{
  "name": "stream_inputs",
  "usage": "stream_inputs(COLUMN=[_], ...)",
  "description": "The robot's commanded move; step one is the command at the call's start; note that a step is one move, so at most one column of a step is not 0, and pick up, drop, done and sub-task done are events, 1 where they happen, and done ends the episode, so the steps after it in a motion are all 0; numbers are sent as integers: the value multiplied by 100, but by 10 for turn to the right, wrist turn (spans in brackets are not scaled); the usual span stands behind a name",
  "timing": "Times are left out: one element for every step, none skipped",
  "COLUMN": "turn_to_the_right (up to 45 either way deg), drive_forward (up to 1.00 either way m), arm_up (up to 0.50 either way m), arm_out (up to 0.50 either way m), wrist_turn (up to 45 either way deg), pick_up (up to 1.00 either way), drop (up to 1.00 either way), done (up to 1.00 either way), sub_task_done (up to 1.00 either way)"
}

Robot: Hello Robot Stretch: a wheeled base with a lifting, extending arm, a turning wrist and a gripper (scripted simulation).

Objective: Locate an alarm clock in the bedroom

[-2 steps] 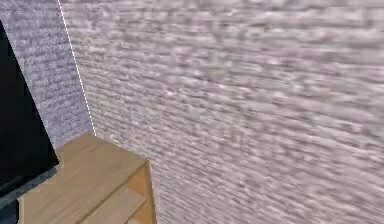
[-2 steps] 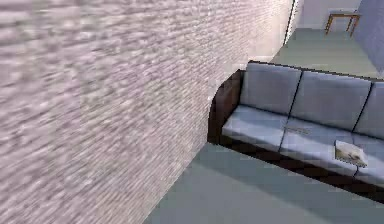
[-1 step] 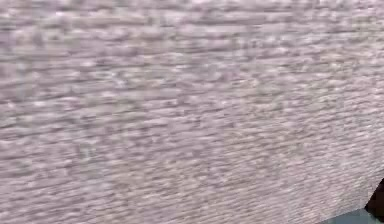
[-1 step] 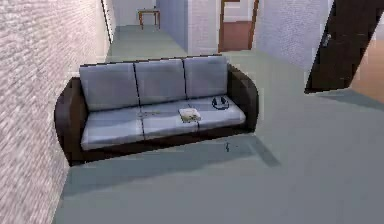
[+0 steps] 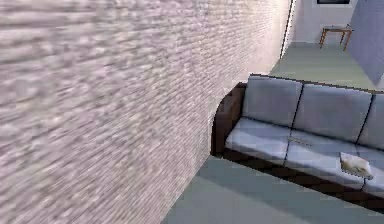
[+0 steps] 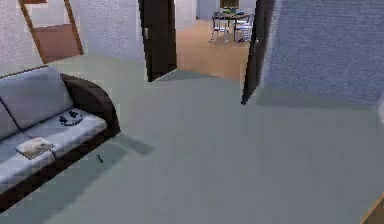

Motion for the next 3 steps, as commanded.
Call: stream_inputs(turn_to_the_right=[450, 390, 0], drive_forward=[0, 0, 100], arm_up=[0, 0, 0], arm_out=[0, 0, 0], wrist_turn=[0, 0, 0], pick_up=[0, 0, 0], drop=[0, 0, 0], done=[0, 0, 0], sub_task_done=[0, 0, 0])
